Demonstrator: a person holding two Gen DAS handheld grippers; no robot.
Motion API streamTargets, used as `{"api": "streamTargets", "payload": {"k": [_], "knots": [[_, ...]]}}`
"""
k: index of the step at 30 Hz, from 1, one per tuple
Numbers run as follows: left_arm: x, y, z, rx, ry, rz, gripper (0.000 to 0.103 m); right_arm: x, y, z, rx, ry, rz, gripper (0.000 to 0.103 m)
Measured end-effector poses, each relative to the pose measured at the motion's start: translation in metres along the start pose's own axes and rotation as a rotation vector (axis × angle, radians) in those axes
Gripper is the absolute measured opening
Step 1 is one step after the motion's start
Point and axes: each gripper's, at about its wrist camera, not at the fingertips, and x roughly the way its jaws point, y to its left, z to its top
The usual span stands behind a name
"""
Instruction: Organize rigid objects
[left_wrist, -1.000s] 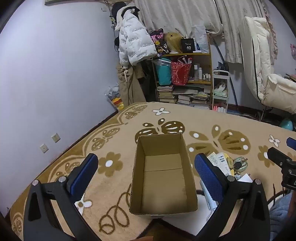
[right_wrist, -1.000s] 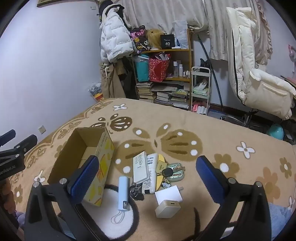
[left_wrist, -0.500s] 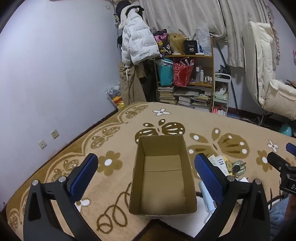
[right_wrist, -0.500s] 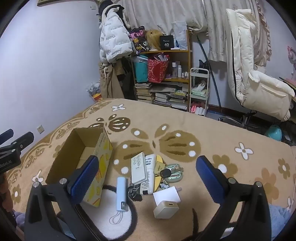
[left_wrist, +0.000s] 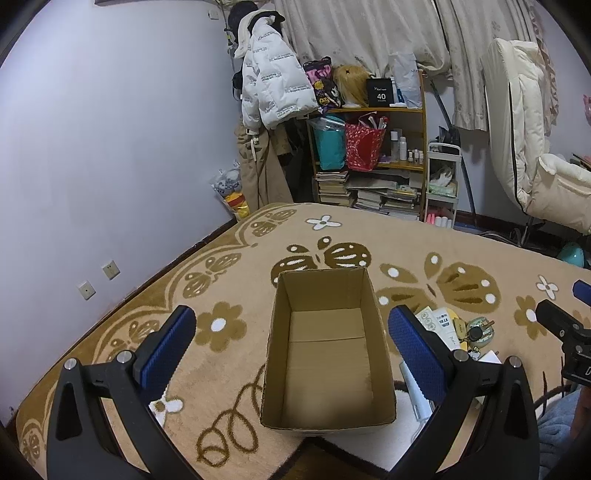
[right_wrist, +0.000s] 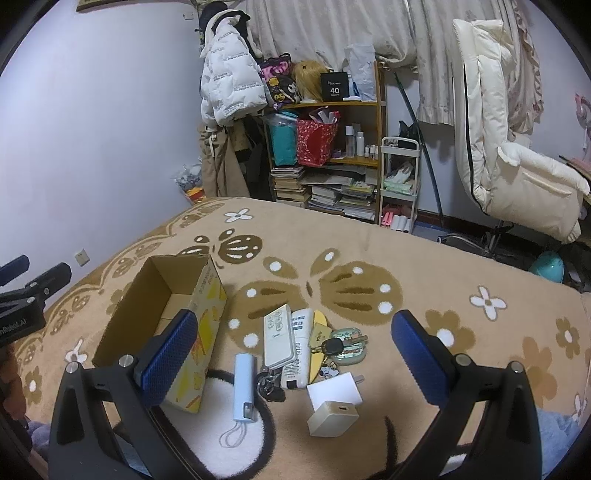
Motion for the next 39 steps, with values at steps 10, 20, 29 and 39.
{"api": "streamTargets", "payload": {"k": [10,20,29,39], "knots": [[0.0008,-0.0055,-0.0021,0.017,0.002,0.014,0.103,-0.0001,0.0027,-0.0023,-0.004,0.001,0.003,0.103],[0.0035,-0.0059,-0.0039,0.02,0.007,0.013,0.103,-0.0004,0.0033,-0.0017,-0.001,0.0,0.002,0.103],[0.004,-0.0044,-0.0029,0.019,0.008,0.016,0.103,0.0002,0.0039,-0.0018,-0.001,0.0,-0.001,0.103],[0.0042,-0.0044,-0.0032,0.02,0.007,0.02,0.103,-0.0009,0.0032,-0.0013,0.001,-0.004,0.001,0.103]]}}
